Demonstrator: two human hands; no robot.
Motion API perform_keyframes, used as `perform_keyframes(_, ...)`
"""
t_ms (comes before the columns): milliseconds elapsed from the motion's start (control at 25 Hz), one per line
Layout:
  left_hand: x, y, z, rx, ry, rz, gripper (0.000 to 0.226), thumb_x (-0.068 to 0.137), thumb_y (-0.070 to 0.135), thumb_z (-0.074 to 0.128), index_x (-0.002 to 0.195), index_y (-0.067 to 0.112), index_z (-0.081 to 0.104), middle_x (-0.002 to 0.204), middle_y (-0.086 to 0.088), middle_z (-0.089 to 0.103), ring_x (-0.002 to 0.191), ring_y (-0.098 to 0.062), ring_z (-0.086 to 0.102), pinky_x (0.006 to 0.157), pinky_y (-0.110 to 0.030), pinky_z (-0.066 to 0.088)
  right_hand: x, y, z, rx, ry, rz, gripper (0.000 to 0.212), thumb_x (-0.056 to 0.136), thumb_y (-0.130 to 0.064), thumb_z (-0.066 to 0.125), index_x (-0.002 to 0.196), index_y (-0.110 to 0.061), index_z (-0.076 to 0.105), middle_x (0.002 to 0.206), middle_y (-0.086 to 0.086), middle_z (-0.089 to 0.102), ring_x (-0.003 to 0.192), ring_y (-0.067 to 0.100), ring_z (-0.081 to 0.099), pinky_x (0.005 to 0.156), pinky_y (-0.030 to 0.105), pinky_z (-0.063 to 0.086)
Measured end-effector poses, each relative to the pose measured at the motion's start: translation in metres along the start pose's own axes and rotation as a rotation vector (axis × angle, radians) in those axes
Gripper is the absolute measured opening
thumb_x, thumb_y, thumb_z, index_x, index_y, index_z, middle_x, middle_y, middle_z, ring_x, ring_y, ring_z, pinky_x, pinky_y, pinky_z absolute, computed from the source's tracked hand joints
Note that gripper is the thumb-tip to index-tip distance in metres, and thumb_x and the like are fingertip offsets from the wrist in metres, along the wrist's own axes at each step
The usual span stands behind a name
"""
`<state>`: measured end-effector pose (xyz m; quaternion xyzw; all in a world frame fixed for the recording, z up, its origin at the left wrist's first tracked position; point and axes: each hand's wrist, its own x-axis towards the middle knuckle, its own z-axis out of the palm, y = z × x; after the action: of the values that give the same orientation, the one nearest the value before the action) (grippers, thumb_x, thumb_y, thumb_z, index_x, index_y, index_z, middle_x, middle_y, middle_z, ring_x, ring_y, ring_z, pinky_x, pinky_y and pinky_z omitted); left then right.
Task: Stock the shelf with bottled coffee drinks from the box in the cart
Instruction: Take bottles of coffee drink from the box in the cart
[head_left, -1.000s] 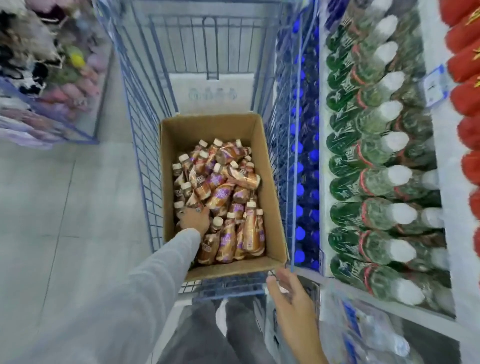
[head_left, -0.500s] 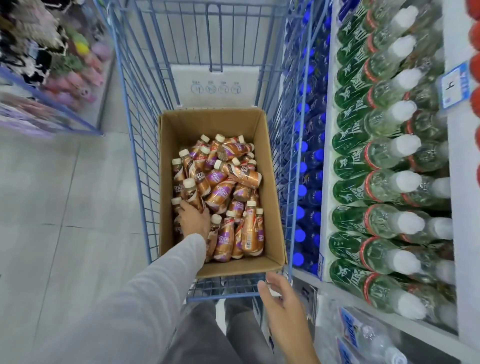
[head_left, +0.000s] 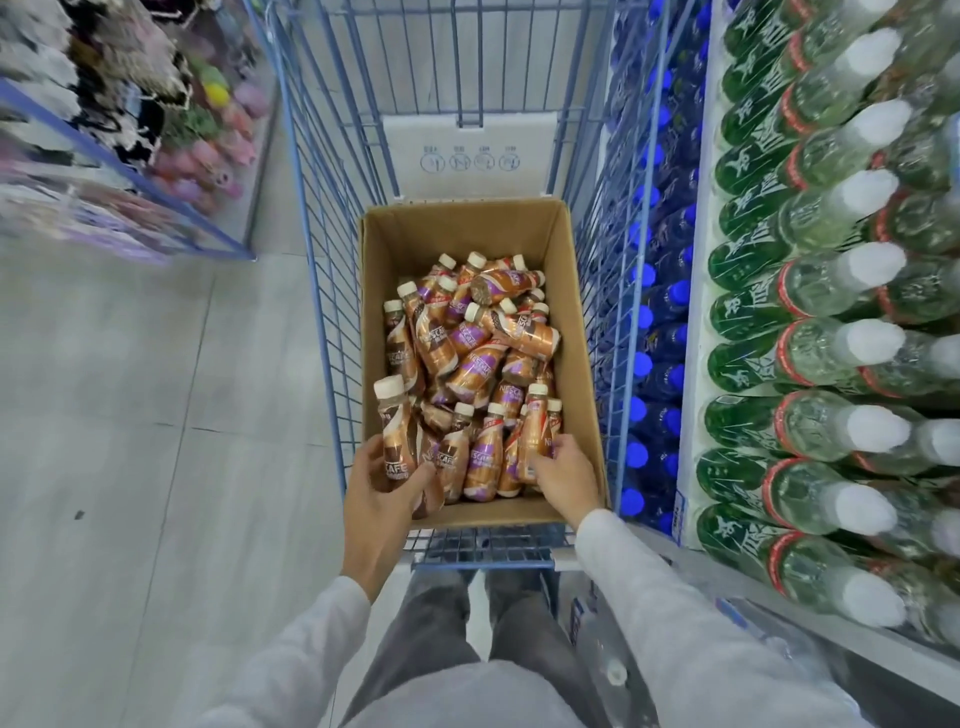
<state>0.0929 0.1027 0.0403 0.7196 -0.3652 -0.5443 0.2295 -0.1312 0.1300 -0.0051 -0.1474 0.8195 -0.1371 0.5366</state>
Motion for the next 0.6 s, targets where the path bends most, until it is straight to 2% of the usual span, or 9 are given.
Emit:
perform_keyframes(80, -0.014, -0.004, -0.005, -0.051, 0.018, -0.020, 0.057, 0.082, 0.031, 0.084, 0.132, 0.035, 0.056, 0.108, 0.018, 0.071, 0.096, 0.000, 0.069, 0.075, -0.022, 0.060, 0.026, -0.008, 0.015, -0.030, 0.018, 0.094, 0.058, 0.095, -0.028, 0.062, 0.146, -0.011, 0.039, 0.145, 0.013, 0.051, 0.129, 0.032, 0.053, 0.110, 0.045, 0.042)
perform_keyframes(160, -0.023, -0.006, -0.007, -0.119, 0.037, -0.066, 0.052, 0.083, 0.028, 0.083, 0.130, 0.030, 0.061, 0.108, 0.015, 0.073, 0.096, -0.005, 0.071, 0.070, -0.018, 0.059, 0.043, -0.013, 0.028, -0.099, 0.072, 0.125, 0.066, 0.095, -0.030, 0.059, 0.151, -0.008, 0.032, 0.152, 0.016, 0.041, 0.135, 0.036, 0.046, 0.114, 0.046, 0.038)
perform_keyframes(280, -0.028, -0.011, -0.011, -0.189, 0.059, -0.126, 0.044, 0.084, 0.028, 0.082, 0.125, 0.023, 0.068, 0.107, 0.004, 0.077, 0.095, -0.012, 0.074, 0.067, -0.017, 0.058, 0.054, -0.013, 0.055, -0.195, 0.133, 0.038, 0.071, 0.094, -0.039, 0.061, 0.151, -0.009, 0.031, 0.156, 0.020, 0.030, 0.140, 0.040, 0.037, 0.115, 0.049, 0.035)
perform_keyframes(400, -0.028, -0.013, -0.017, -0.222, 0.074, -0.156, 0.033, 0.086, 0.026, 0.081, 0.117, 0.026, 0.071, 0.100, 0.007, 0.077, 0.091, -0.011, 0.074, 0.063, -0.018, 0.058, 0.052, -0.009, 0.083, -0.348, 0.210, -0.019, 0.068, 0.092, -0.038, 0.063, 0.148, -0.011, 0.035, 0.157, 0.019, 0.023, 0.139, 0.041, 0.030, 0.110, 0.051, 0.036)
perform_keyframes(480, -0.027, -0.015, -0.023, -0.211, 0.078, -0.161, 0.033, 0.085, 0.026, 0.081, 0.116, 0.028, 0.070, 0.100, 0.010, 0.077, 0.091, -0.009, 0.074, 0.062, -0.018, 0.058, 0.048, -0.005, 0.100, -0.448, 0.254, -0.095, 0.070, 0.090, -0.040, 0.065, 0.147, -0.009, 0.038, 0.155, 0.018, 0.026, 0.138, 0.039, 0.030, 0.108, 0.050, 0.037)
perform_keyframes(520, -0.027, -0.016, -0.026, -0.197, 0.082, -0.164, 0.034, 0.085, 0.025, 0.081, 0.117, 0.029, 0.070, 0.101, 0.010, 0.077, 0.091, -0.008, 0.073, 0.062, -0.018, 0.057, 0.047, -0.004, 0.108, -0.478, 0.238, -0.140, 0.070, 0.092, -0.043, 0.063, 0.147, -0.007, 0.038, 0.154, 0.018, 0.029, 0.138, 0.038, 0.031, 0.110, 0.049, 0.037)
perform_keyframes(600, -0.027, -0.020, -0.031, -0.176, 0.086, -0.161, 0.034, 0.085, 0.023, 0.081, 0.117, 0.031, 0.070, 0.101, 0.010, 0.076, 0.090, -0.006, 0.073, 0.061, -0.017, 0.057, 0.048, -0.005, 0.125, -0.413, 0.103, -0.172, 0.067, 0.095, -0.044, 0.060, 0.147, -0.006, 0.039, 0.155, 0.017, 0.033, 0.142, 0.036, 0.031, 0.115, 0.048, 0.035)
